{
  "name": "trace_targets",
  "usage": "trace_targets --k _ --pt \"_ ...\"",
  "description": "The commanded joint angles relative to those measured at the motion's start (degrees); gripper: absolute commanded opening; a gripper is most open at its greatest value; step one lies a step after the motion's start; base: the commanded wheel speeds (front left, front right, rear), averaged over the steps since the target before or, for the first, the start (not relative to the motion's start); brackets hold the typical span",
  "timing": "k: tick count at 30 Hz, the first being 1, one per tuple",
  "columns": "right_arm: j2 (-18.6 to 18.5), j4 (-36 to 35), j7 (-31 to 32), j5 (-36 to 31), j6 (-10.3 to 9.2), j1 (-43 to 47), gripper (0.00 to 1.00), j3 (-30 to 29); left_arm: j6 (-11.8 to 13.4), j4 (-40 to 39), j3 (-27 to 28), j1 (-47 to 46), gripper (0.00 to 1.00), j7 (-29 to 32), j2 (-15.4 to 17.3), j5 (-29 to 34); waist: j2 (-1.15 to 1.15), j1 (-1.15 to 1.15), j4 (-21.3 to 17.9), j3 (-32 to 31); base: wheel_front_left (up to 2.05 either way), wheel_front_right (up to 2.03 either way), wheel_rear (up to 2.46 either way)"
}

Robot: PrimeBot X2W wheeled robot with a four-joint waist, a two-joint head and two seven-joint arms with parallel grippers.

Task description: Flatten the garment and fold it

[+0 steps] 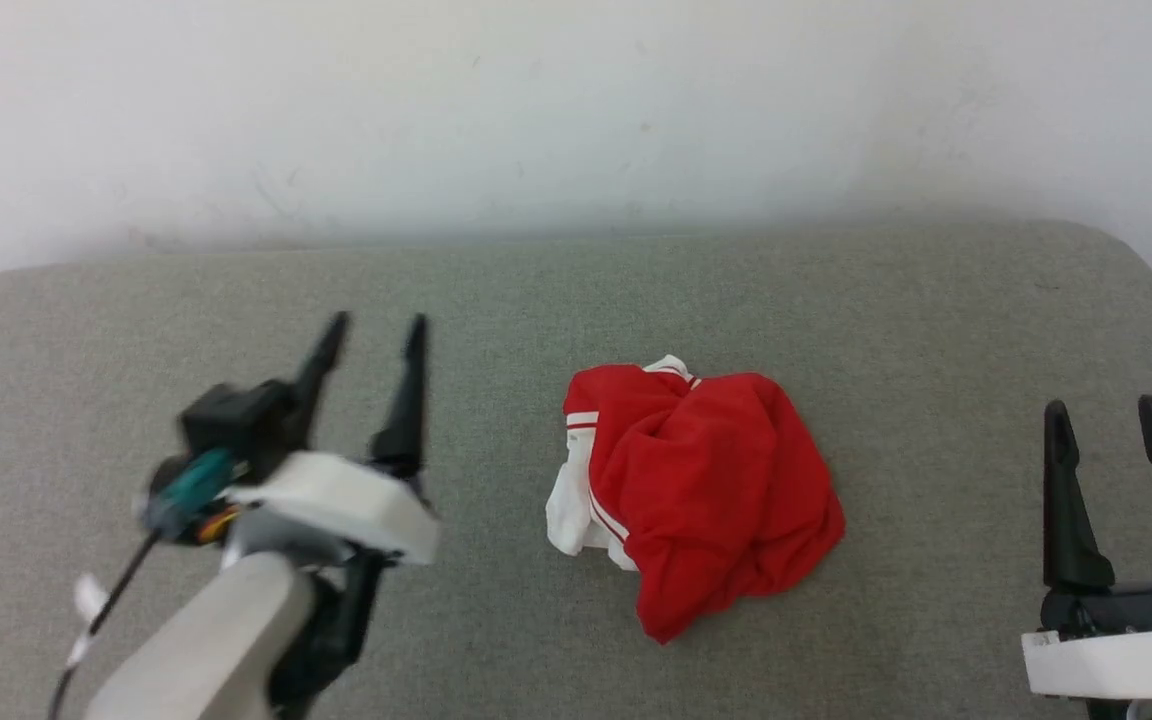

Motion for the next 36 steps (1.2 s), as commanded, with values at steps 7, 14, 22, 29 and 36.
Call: trace_targets --k 7,14,22,29,36 --pt "0.1 0.9 0.0 1.3 -0.05 3.0 1.00 -1.4 5.4 -18.7 15.9 18.8 1.00 -0.5 1.8 21.7 0.00 0.00 0.5 1.5 0.00 0.00 0.00" --pt "0.1 4.0 -0.5 2.9 -0.05 5.3 1.00 -1.7 6.4 -21.6 20.2 33.9 1.00 -0.5 -1.6 33.5 0.00 0.00 1.1 1.0 0.00 0.00 0.00" --pt "0.1 3.8 4.7 5.9 -0.05 -1.4 1.00 0.7 1.7 -21.4 23.4 34.7 1.00 -0.5 -6.3 35.5 0.00 0.00 2.5 2.7 0.00 0.00 0.00" --pt "-0.7 4.2 26.8 2.6 -0.05 -13.8 1.00 5.8 -3.3 -19.6 25.6 33.1 1.00 -0.5 -9.8 36.5 0.00 0.00 3.5 5.9 0.00 0.00 0.00" --pt "-3.6 8.7 45.6 4.7 -0.05 -16.5 1.00 5.6 -7.3 -17.7 26.9 31.7 1.00 -0.5 -12.9 37.5 0.00 0.00 6.0 8.2 0.00 0.00 0.00"
